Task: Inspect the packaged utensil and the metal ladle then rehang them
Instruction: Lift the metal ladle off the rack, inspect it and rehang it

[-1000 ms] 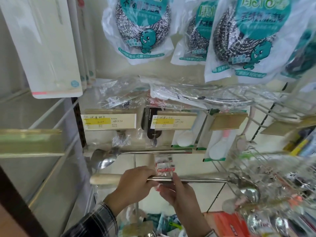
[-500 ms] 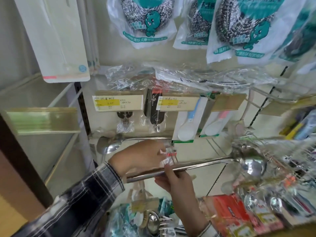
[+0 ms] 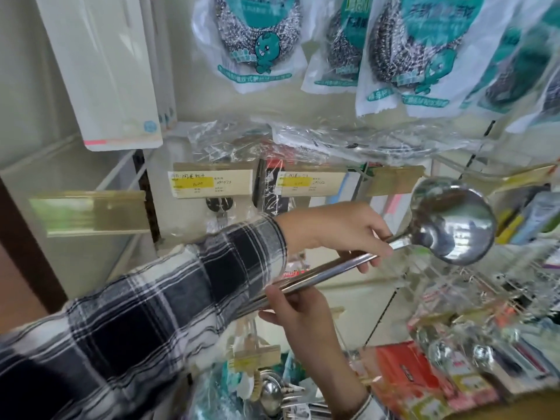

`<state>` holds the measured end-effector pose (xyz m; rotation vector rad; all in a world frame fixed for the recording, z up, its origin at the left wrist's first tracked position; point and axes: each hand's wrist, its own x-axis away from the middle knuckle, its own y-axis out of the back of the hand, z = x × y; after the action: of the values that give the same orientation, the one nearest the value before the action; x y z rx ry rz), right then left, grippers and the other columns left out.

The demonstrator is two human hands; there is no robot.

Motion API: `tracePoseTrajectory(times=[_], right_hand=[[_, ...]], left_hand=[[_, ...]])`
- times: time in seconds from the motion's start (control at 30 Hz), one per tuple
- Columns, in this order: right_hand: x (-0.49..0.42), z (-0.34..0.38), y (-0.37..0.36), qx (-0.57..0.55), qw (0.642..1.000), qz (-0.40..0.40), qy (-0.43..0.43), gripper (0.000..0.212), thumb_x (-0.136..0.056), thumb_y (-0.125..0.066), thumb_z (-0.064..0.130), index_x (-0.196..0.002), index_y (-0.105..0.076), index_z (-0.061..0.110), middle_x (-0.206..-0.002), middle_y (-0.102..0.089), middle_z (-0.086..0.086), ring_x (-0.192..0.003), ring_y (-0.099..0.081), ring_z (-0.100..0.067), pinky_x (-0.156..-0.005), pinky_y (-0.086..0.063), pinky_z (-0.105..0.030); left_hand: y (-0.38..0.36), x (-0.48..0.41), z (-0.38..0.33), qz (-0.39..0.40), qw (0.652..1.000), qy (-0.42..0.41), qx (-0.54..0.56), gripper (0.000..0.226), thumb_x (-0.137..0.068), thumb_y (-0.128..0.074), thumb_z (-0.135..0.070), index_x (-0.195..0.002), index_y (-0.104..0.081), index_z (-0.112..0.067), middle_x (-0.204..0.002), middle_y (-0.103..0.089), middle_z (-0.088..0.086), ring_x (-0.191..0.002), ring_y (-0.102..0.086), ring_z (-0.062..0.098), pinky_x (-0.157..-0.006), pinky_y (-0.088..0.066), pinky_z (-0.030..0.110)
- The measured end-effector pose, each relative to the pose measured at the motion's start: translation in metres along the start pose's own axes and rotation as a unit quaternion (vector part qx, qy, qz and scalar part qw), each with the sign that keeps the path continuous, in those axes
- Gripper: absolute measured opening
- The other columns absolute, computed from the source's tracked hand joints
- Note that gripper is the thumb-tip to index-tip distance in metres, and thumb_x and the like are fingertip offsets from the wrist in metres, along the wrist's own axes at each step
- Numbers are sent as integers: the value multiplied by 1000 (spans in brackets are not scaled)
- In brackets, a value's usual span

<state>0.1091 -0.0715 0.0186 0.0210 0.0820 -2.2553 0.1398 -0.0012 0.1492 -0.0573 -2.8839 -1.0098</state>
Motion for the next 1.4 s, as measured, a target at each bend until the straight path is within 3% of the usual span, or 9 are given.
tracePoseTrajectory(times=[0.13, 0.3, 0.4, 0.53, 0.73, 0.87, 1.13, 1.27, 1.4], right_hand=[[2, 2, 4, 88, 995, 23, 36, 14, -83, -66, 30, -77, -68, 17, -68, -73, -2, -74, -71, -17, -77, -59, -46], [5, 9, 6, 154, 986, 27, 58, 31, -74, -66, 47, -79, -69, 17, -77, -75, -6, -75, -71, -15, -76, -58, -46], [8, 26, 11, 192, 976, 51, 95, 10, -79, -67, 38, -74, -67, 29, -76, -74, -4, -73, -70, -14, -74, -57, -41], [11, 60, 18, 198, 966, 84, 147, 6, -83, -67, 29, -78, -66, 25, -65, -66, 5, -62, -63, -7, -59, -51, -25], [17, 88, 24, 178, 958, 159, 159, 14, -78, -65, 34, -84, -66, 22, -75, -69, -9, -78, -68, -30, -69, -56, -42], [23, 79, 23, 184, 954, 196, 136, 8, -81, -66, 26, -87, -66, 20, -85, -72, -9, -86, -69, -26, -81, -55, -51], [26, 71, 27, 242, 930, 258, 100, 13, -82, -69, 23, -84, -63, 34, -77, -63, 18, -76, -63, -3, -70, -46, -17], [25, 77, 37, 288, 910, 278, 104, 17, -83, -68, 22, -81, -61, 37, -79, -65, 13, -81, -67, -15, -72, -53, -23], [21, 85, 49, 341, 890, 285, 101, 11, -83, -68, 22, -82, -61, 29, -75, -67, 13, -77, -67, -5, -73, -53, -18]], left_hand=[[6, 15, -9, -13, 999, -22, 24, 18, -92, -58, -15, -105, -64, -3, -98, -73, 20, -75, -69, 22, -67, -55, 27], [8, 35, -20, -3, 998, -49, 47, 13, -90, -61, -13, -100, -67, -7, -91, -72, 17, -74, -69, 23, -62, -57, 26], [13, 44, -29, -34, 995, -77, 60, 11, -88, -63, -13, -98, -68, -11, -84, -72, 12, -69, -70, 20, -68, -57, 31], [27, 55, -52, -96, 985, -119, 76, 12, -86, -65, -12, -97, -68, -10, -79, -73, 8, -64, -70, 19, -68, -59, 39], [35, 70, -71, -177, 967, -139, 118, 9, -87, -65, -14, -94, -70, -11, -72, -73, 3, -61, -70, 16, -56, -55, 24], [27, 79, -59, -180, 966, -124, 136, 14, -87, -64, -14, -97, -70, -7, -74, -73, 5, -63, -69, 19, -58, -54, 23], [14, 97, -38, -202, 960, -114, 158, 10, -83, -66, -11, -93, -70, -10, -83, -75, 16, -65, -72, 21, -63, -60, 33], [17, 106, -29, -244, 947, -110, 176, 15, -84, -65, -11, -98, -70, -11, -83, -77, 12, -68, -74, 23, -61, -59, 28], [15, 116, -22, -287, 931, -117, 191, 14, -83, -65, -13, -97, -68, -13, -83, -77, 11, -73, -75, 25, -66, -61, 33]])
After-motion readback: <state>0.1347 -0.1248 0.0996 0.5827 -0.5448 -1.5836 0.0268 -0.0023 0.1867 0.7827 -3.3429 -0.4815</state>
